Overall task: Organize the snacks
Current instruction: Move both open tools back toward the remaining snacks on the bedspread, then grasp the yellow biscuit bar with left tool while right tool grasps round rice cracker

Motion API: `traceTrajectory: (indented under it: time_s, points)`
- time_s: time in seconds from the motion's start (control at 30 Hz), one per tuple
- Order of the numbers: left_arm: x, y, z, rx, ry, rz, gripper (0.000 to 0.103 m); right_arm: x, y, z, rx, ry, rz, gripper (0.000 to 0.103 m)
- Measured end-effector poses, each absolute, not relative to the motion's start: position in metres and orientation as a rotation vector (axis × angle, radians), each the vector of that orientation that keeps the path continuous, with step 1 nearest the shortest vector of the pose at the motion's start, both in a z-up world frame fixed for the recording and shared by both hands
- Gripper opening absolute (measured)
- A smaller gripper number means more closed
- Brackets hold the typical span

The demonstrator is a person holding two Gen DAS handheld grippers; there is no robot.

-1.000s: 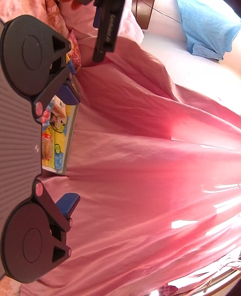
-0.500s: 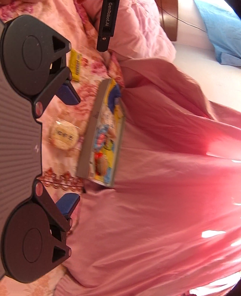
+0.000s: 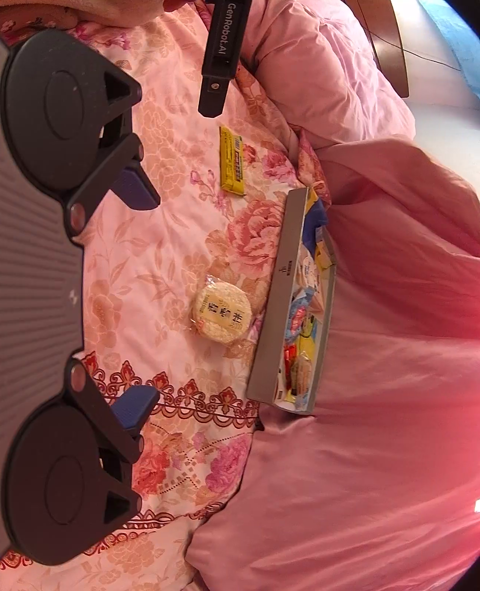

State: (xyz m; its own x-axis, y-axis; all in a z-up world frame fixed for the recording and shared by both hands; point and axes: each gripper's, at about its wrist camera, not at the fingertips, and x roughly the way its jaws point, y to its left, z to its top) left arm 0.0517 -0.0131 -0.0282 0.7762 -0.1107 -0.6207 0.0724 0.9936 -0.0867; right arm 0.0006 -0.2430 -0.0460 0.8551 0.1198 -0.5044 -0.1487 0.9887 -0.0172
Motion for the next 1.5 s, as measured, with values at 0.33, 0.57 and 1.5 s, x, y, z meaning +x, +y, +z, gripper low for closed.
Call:
traceTrajectory:
  time_s: [0.33, 0.57, 1.5]
  points:
    - [0.066, -0.011, -0.037, -0.060, 0.679, -0.081, 0.101, 0.012, -0.245, -0.052, -0.036, 0.569, 0.145, 0.103]
    - [0.076, -0.009, -0.042, -0.060, 0.653, -0.075, 0.101, 0.030, -0.245, -0.057, -0.043, 0.584, 0.164, 0.103]
    - [0.220, 0.028, -0.067, 0.175, 0.650, -0.338, 0.100, 0.168, -0.251, -0.099, -0.048, 0.502, 0.149, 0.103]
